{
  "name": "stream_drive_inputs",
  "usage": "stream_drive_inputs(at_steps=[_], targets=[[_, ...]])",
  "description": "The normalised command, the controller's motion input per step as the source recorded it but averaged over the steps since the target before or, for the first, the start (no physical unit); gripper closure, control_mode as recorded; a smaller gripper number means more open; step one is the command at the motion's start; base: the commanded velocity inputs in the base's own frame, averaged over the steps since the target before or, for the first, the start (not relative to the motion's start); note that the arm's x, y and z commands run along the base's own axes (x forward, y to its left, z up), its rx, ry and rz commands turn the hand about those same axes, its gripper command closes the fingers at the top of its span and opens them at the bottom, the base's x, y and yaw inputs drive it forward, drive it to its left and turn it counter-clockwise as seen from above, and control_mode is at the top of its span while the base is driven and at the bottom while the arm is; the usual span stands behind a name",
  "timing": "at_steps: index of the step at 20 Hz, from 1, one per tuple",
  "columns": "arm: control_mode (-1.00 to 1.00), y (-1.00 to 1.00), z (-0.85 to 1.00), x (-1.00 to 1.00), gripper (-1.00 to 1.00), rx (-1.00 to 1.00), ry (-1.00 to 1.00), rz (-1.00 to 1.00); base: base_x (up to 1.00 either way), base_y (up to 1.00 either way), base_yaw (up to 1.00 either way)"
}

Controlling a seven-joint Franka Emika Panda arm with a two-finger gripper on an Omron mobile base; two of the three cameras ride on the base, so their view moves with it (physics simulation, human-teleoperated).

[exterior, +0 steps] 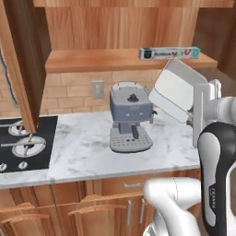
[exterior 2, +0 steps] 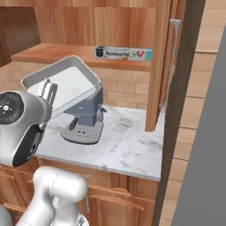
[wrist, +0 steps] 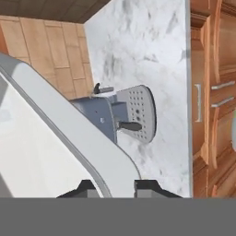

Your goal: Retrieve the tupperware and aluminum foil from the cabinet and place them on the dining counter near the plate with fish and lemon to prepare for storing leftovers.

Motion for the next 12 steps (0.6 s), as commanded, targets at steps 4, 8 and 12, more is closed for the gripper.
stream_drive_inputs(at_steps=[4,8,12], targets=[[1.0,0.0,0.0,0.0,1.0,0.0,0.0,0.0,-0.62,0.2,0.65],[1.0,0.0,0.0,0.0,1.0,0.0,0.0,0.0,-0.23,0.38,0.89],[1.0,0.0,0.0,0.0,1.0,0.0,0.0,0.0,-0.06,0.2,0.94]])
